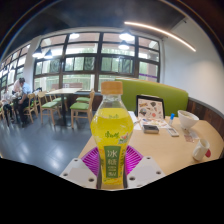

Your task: Pour water

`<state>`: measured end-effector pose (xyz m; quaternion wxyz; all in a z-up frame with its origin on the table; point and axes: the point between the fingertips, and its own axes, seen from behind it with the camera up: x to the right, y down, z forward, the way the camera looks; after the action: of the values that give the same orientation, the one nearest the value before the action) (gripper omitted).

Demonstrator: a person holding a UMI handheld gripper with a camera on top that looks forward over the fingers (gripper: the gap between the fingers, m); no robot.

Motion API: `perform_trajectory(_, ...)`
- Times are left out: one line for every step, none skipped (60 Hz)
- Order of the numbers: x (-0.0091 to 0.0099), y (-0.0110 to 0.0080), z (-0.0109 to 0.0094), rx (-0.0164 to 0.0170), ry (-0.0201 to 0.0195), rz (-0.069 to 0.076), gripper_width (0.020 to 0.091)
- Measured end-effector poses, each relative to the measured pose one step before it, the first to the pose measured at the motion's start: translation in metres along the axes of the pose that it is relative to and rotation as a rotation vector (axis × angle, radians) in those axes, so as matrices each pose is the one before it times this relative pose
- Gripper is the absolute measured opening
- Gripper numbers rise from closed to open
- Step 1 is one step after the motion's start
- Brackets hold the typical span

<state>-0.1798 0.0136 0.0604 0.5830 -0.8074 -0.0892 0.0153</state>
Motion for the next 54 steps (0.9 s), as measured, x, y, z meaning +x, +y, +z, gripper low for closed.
perform_trajectory(0.00104,0.00021,0.00000,-0.00059,-0.00577,0.0070,0.0288)
perform_trajectory(0.00112,-0.00027,-0.00010,0.00089,-0.00668,0.0080,0.0288)
perform_trajectory(0.00195,-0.00044,0.00006,0.00166,-0.00567,0.0096,0.0288)
perform_trajectory(0.00255,-0.00107,-0.00005,0.00153,-0.00431,0.0127,0.0288)
perform_trajectory(-0.00250,-0.00394,-0.00355,-0.00267,-0.00279,0.0150,0.0287)
perform_trajectory(0.00768,0.00076,0.00207,0.00300,-0.00904,0.0144,0.0288)
perform_trajectory(0.00224,-0.00262,-0.00155,0.00300,-0.00957,0.0168,0.0287)
perform_trajectory(0.00595,-0.00248,0.00145,0.00823,-0.01323,0.0173,0.0286)
perform_trajectory(0.00334,-0.00472,-0.00233,0.00697,-0.00898,0.0236,0.0286)
perform_trajectory(0.00387,-0.00528,-0.00210,0.00837,-0.00801,0.0274,0.0287)
perform_trajectory(0.00438,-0.00619,-0.00248,0.00915,-0.00865,0.0315,0.0287)
perform_trajectory(0.00407,-0.00674,-0.00249,0.01009,-0.01056,0.0328,0.0287)
perform_trajectory(0.00175,-0.00620,-0.00201,0.01127,-0.01094,0.0350,0.0287)
perform_trajectory(0.00399,-0.00733,-0.00287,0.01141,-0.01303,0.0394,0.0288)
perform_trajectory(0.00535,-0.00725,-0.00264,0.01293,-0.01239,0.0444,0.0288)
perform_trajectory(0.00548,-0.00799,-0.00253,0.01233,-0.00950,0.0531,0.0287)
perform_trajectory(0.00552,-0.00790,-0.00262,0.01188,-0.00844,0.0574,0.0288)
perform_trajectory(0.00537,-0.00771,-0.00258,0.01108,-0.01009,0.0590,0.0288)
perform_trajectory(-0.00797,-0.00874,-0.01227,0.00838,-0.00270,0.0651,0.0288)
perform_trajectory(0.00559,-0.00799,-0.00171,0.01074,-0.01547,0.0602,0.0287)
perform_trajectory(0.00431,-0.00744,-0.00226,0.01055,-0.01668,0.0631,0.0287)
perform_trajectory(0.00441,-0.00700,-0.00134,0.00992,-0.01810,0.0649,0.0287)
perform_trajectory(-0.00234,-0.00398,-0.00439,0.01391,-0.01049,0.0651,0.0287)
perform_trajectory(0.01832,-0.00819,0.00931,0.00213,-0.03150,0.0601,0.0286)
perform_trajectory(0.00509,-0.00721,-0.00103,0.00387,-0.01675,0.0656,0.0287)
perform_trajectory(0.00445,-0.00613,-0.00156,0.00298,-0.01449,0.0645,0.0285)
perform_trajectory(0.00459,-0.00615,-0.00122,0.00289,-0.01368,0.0641,0.0287)
perform_trajectory(-0.00463,-0.00397,-0.01104,0.00323,-0.00562,0.0649,0.0270)
perform_trajectory(0.00425,-0.00643,-0.00064,0.00366,-0.01193,0.0616,0.0269)
perform_trajectory(0.00370,-0.00638,-0.00066,0.00263,-0.01399,0.0583,0.0287)
perform_trajectory(0.00355,-0.00624,-0.00005,0.00194,-0.01309,0.0539,0.0290)
perform_trajectory(-0.00544,0.00268,-0.00528,0.01123,-0.00368,0.0538,0.0286)
perform_trajectory(0.00896,-0.01061,0.00194,-0.00664,-0.01826,0.0410,0.0286)
perform_trajectory(0.00701,-0.00695,0.01107,0.00357,-0.01171,0.0477,0.0286)
perform_trajectory(0.00289,-0.00532,-0.00080,0.00004,-0.00845,0.0512,0.0286)
perform_trajectory(0.00196,-0.00487,-0.00074,0.00016,-0.00823,0.0526,0.0287)
perform_trajectory(0.00073,-0.00511,-0.00026,0.00078,-0.01099,0.0501,0.0286)
perform_trajectory(-0.00016,-0.00457,-0.00079,0.00087,-0.01250,0.0464,0.0286)
perform_trajectory(-0.00066,-0.00494,-0.00038,0.00353,-0.01292,0.0433,0.0286)
perform_trajectory(-0.00891,0.00265,-0.01266,0.00696,-0.00543,0.0408,0.0286)
perform_trajectory(-0.00138,-0.00445,-0.00149,0.00185,-0.01451,0.0291,0.0286)
perform_trajectory(0.00299,-0.00624,0.01199,0.00169,-0.01750,0.0240,0.0285)
perform_trajectory(-0.00193,-0.00356,-0.00149,0.00228,-0.01379,0.0231,0.0284)
perform_trajectory(-0.00236,-0.00397,-0.00128,0.00465,-0.01336,0.0240,0.0285)
perform_trajectory(-0.00229,-0.00383,-0.00163,0.00600,-0.01297,0.0252,0.0286)
perform_trajectory(-0.00224,-0.00348,-0.00160,0.00607,-0.01236,0.0266,0.0287)
perform_trajectory(-0.00236,-0.00318,-0.00105,0.00563,-0.01200,0.0273,0.0286)
perform_trajectory(-0.00421,0.00222,0.00240,0.01452,-0.00741,0.0265,0.0286)
perform_trajectory(-0.00265,-0.00323,-0.00206,0.00860,-0.01273,0.0265,0.0287)
perform_trajectory(-0.00224,-0.00306,-0.00143,0.00713,-0.01332,0.0252,0.0287)
perform_trajectory(-0.00263,-0.00304,-0.00163,0.00678,-0.01285,0.0230,0.0287)
perform_trajectory(-0.00224,-0.00271,-0.00149,0.00483,-0.01208,0.0210,0.0287)
perform_trajectory(-0.00158,-0.00278,-0.00077,0.00479,-0.01077,0.0180,0.0286)
perform_trajectory(-0.00193,-0.00206,-0.00157,0.00364,-0.00978,0.0146,0.0287)
